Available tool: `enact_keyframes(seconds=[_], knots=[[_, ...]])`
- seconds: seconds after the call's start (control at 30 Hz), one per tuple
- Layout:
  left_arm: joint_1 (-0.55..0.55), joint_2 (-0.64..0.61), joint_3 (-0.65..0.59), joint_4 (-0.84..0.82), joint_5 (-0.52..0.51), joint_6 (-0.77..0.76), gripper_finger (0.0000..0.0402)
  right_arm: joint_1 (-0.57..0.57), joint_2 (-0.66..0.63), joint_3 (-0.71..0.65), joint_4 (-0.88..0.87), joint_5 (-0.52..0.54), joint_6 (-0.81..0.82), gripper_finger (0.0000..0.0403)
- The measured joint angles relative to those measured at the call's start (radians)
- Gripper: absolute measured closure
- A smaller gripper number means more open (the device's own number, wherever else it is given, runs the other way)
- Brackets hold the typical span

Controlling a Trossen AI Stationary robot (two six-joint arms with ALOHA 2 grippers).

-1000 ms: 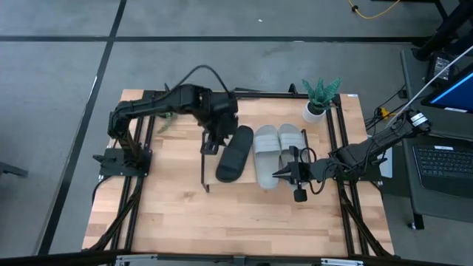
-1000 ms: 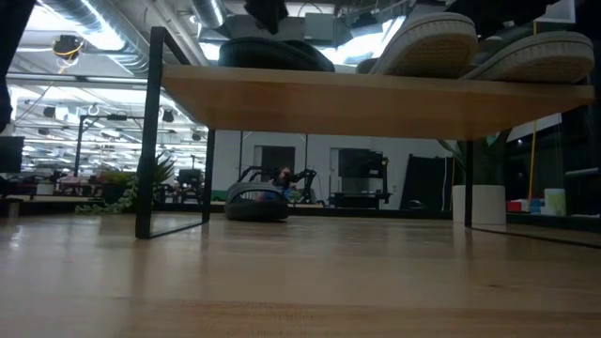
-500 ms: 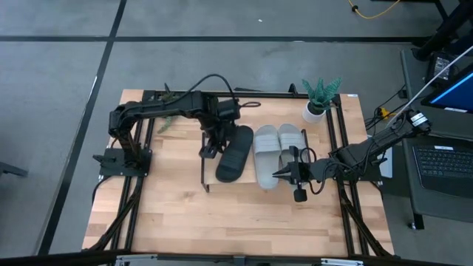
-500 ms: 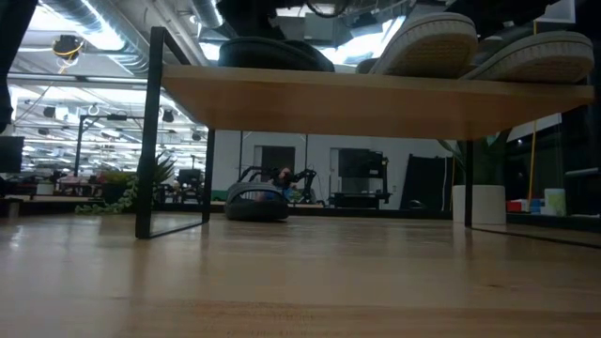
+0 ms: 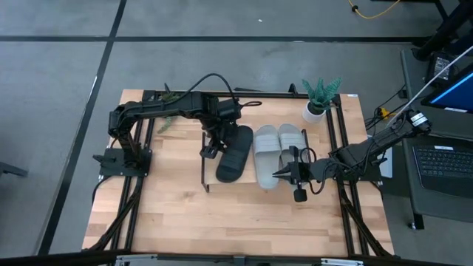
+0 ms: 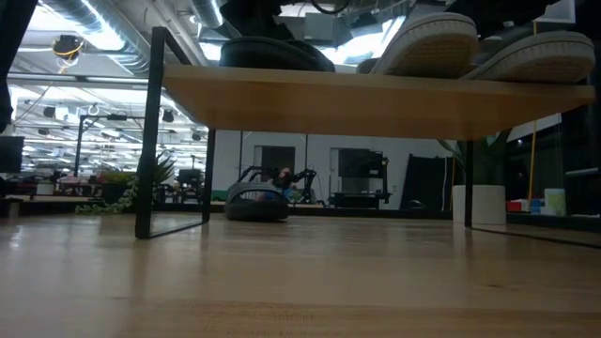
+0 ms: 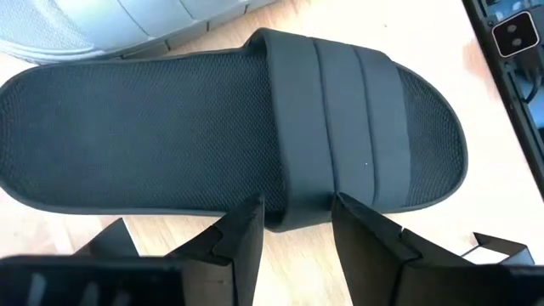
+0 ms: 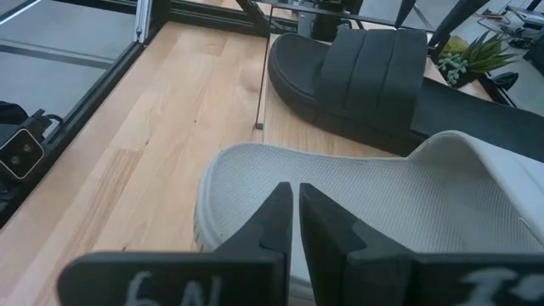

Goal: Pick and place slides into the shelf
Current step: Put the left black slide on the shelf

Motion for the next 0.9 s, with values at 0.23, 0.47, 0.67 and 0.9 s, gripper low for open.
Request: enact_keyframes(seconds=[0.23,0.47,0.67,0.9], knots=[[0.0,0.0,0.0,0.005,0.06,0.021,0.027,0.0,0.0,0.0,0.0,0.0,0.001,0.0375],[0.0,0.0,0.0,0.01,0.109,0.021,0.027,0.0,0.0,0.0,0.0,0.0,0.001,0.0375],[0.0,0.0,0.0,0.016,0.109,0.001,0.027,0.0,0.0,0.0,0.0,0.0,0.0,0.0375],[0.0,0.013,-0.002,0.017,0.108,-0.028,0.027,0.0,0.0,0.0,0.001,0.0,0.0,0.0375]])
